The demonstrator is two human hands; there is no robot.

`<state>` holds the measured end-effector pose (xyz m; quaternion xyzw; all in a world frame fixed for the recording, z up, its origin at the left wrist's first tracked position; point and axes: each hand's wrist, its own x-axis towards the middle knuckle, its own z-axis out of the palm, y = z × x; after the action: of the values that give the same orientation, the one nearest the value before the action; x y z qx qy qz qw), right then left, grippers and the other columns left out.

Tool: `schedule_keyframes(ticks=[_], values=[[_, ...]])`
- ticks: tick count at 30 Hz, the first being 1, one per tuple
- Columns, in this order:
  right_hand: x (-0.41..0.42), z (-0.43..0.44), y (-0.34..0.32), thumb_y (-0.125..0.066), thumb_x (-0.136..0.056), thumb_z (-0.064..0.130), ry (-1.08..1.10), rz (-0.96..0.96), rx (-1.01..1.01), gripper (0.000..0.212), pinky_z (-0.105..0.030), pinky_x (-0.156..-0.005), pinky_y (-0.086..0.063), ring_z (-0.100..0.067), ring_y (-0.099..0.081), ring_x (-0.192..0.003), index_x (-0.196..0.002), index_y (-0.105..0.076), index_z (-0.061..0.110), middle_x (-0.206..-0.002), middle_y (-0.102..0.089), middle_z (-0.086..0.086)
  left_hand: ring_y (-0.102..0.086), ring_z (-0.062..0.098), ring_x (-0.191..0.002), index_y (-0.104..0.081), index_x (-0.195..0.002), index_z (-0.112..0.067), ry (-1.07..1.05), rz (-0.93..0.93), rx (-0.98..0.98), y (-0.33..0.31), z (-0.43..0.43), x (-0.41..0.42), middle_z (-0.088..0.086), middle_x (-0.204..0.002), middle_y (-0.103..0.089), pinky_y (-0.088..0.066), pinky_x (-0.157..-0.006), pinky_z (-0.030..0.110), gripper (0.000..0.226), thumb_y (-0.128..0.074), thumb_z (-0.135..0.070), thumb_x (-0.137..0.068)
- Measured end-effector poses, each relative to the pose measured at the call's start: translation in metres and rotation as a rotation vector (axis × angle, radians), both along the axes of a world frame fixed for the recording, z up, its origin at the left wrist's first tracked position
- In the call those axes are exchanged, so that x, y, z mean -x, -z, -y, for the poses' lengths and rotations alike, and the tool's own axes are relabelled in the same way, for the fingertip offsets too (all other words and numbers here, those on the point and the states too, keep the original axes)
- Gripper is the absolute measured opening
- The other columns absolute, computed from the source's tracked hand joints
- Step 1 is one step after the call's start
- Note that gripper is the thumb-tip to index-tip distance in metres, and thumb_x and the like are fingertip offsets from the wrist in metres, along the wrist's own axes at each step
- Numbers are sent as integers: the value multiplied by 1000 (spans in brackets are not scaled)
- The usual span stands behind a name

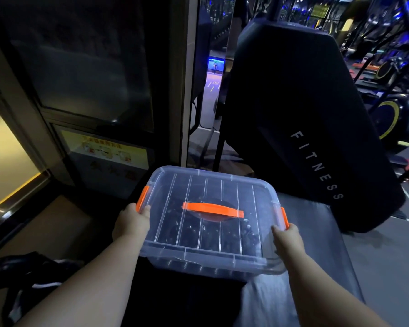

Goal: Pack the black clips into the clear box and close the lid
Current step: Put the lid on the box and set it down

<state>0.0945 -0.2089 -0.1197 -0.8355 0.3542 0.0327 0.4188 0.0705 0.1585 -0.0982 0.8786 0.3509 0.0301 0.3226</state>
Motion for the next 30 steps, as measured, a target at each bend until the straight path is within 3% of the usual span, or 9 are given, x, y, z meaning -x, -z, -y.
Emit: schedule_keyframes(ticks=[4, 9, 17, 21, 24, 30], values=[[5, -5, -10, -53, -75, 42, -28, -8, 40, 48, -50, -81, -55, -39, -63, -86, -114, -49, 14, -100, -63, -17, -61, 30, -84, -55, -108, -14, 6, 5, -9, 1, 0, -1, 10, -99, -60, -51, -70, 39, 39, -44, -49, -94], [18, -17, -37, -52, -89, 34, -49, -11, 91, 40, -36, -80, -43, -36, -58, -96, -121, -45, 13, -109, -61, -14, -60, 29, -83, -56, -106, -14, 16, 20, 5, 4, -2, -1, 10, -97, -60, -52, -72, 39, 39, -45, -49, -93], [20, -14, -34, -49, -90, 36, -80, 2, 148, 34, -40, -82, -45, -34, -57, -94, -118, -42, 18, -105, -61, -11, -62, 31, -78, -58, -102, -15, 11, 61, 83, 6, -5, -1, 9, -90, -62, -54, -75, 42, 36, -49, -48, -91], [19, -14, -34, -47, -90, 39, -60, -31, 73, 39, -39, -82, -46, -30, -58, -86, -125, -42, 20, -92, -59, -5, -60, 32, -80, -58, -105, -11, 3, -32, -9, 1, -2, -3, 11, -94, -62, -48, -66, 37, 45, -42, -52, -93], [23, -12, -36, -44, -92, 45, -76, -63, 66, 44, -36, -82, -42, -30, -54, -91, -125, -46, 16, -97, -56, -7, -57, 31, -76, -57, -108, -8, -6, -84, -40, -4, 2, -3, 13, -93, -60, -43, -62, 37, 48, -39, -51, -95], [35, 1, -38, -43, -93, 46, -135, -37, 83, 44, -35, -76, -37, -29, -49, -86, -118, -50, 10, -94, -54, -9, -52, 32, -79, -57, -114, -6, -22, -56, 17, -10, 13, -1, 14, -97, -58, -43, -70, 39, 48, -42, -48, -96]])
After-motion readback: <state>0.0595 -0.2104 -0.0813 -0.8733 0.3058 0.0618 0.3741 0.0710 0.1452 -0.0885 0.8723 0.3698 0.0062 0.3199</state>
